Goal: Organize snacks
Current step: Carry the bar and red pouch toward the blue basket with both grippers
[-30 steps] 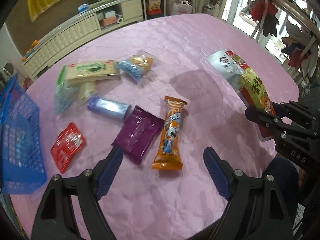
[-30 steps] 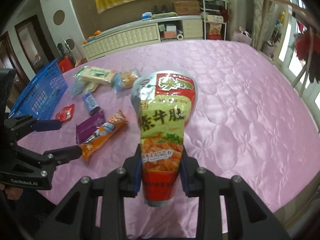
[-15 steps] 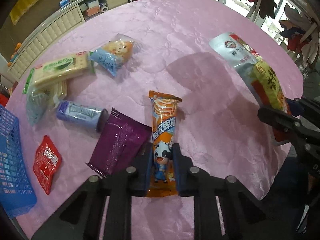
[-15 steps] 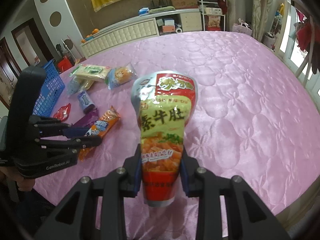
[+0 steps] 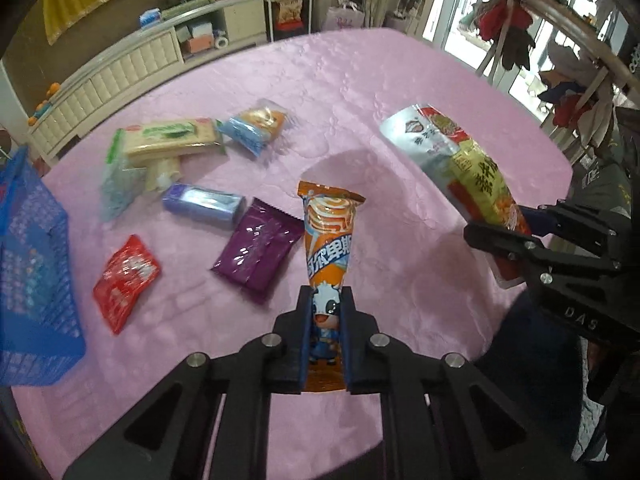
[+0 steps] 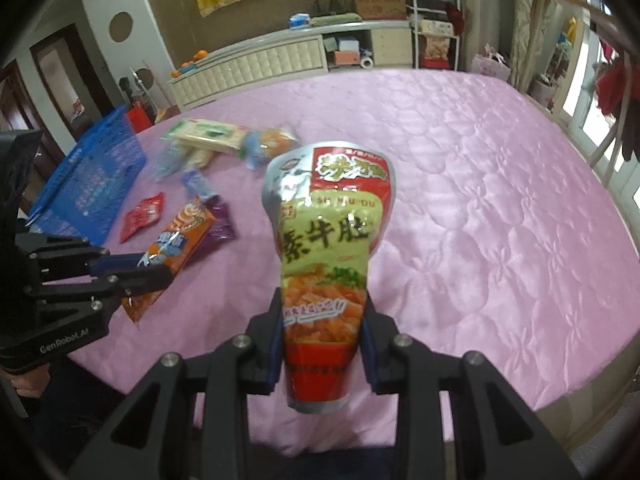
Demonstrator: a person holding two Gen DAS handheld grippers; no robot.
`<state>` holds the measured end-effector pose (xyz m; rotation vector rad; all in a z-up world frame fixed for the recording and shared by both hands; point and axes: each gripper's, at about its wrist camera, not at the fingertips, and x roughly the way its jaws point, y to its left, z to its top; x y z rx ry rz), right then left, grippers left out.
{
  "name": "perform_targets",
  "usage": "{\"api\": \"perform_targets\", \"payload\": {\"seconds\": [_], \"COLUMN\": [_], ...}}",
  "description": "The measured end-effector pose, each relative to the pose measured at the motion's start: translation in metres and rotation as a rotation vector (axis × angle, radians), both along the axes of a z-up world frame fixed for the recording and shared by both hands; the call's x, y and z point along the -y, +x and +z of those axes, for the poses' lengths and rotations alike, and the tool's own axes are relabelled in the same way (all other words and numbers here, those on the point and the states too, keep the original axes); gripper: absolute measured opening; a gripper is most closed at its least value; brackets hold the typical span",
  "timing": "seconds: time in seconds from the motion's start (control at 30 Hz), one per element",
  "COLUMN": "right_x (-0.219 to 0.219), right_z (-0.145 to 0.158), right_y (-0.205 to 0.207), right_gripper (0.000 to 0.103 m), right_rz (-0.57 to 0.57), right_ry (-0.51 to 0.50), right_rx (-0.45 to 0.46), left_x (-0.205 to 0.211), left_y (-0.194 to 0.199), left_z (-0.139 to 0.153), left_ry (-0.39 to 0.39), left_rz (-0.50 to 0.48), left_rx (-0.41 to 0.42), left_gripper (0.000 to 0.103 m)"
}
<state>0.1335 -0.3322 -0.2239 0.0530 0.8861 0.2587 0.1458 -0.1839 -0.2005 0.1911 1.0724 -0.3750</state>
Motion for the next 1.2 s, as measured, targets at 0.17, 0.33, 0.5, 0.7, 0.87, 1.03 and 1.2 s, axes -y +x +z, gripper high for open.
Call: {"api": "perform_targets", "payload": {"seconds": [0.17, 0.33, 0.5, 0.7, 0.87, 1.03, 1.2], "right_x": [-0.024, -0.046, -0.071, -0.107, -0.144, -0.183, -0.217], "right_z": [0.030, 0.058, 0.085, 0.115, 0.140, 0.159, 0.170], "right_y": [-0.021, -0.038, -0.050, -0.047, -0.039, -0.024, -0.003], "right_gripper": [0.036, 0.036, 0.036, 0.036, 0.037, 0.037, 0.037], "right_rz": [0.027, 0.059, 0.094, 0.151, 0.209, 0.295, 0.374], "right_ry": [-0.020, -0.034, -0.046, -0.027, -0.048, -0.042, -0.026], "right_rx": [0.049, 0.094, 0.148, 0.206, 0.270, 0.299, 0.286], "left_x": [-0.025, -0.053, -0.083, -0.122, -0.165, -0.207, -0.243], "left_y": [-0.028, -0.045, -0.059, -0.073, -0.077, -0.071, -0.061], "left_z": [0.029, 0.052, 0.077, 0.111, 0.140, 0.161, 0.170], "left_ry": [-0.027, -0.045, -0.055, -0.048, -0.027, 0.012, 0.060], "left_rz": [0.028, 0.056, 0.083, 0.124, 0.170, 0.218, 0.261], "left_rx": [0.068, 0.138, 0.201, 0.282, 0.353, 0.387, 0.406], "left_gripper": [0.011, 0.011, 0.011, 0.011, 0.011, 0.011, 0.011]}}
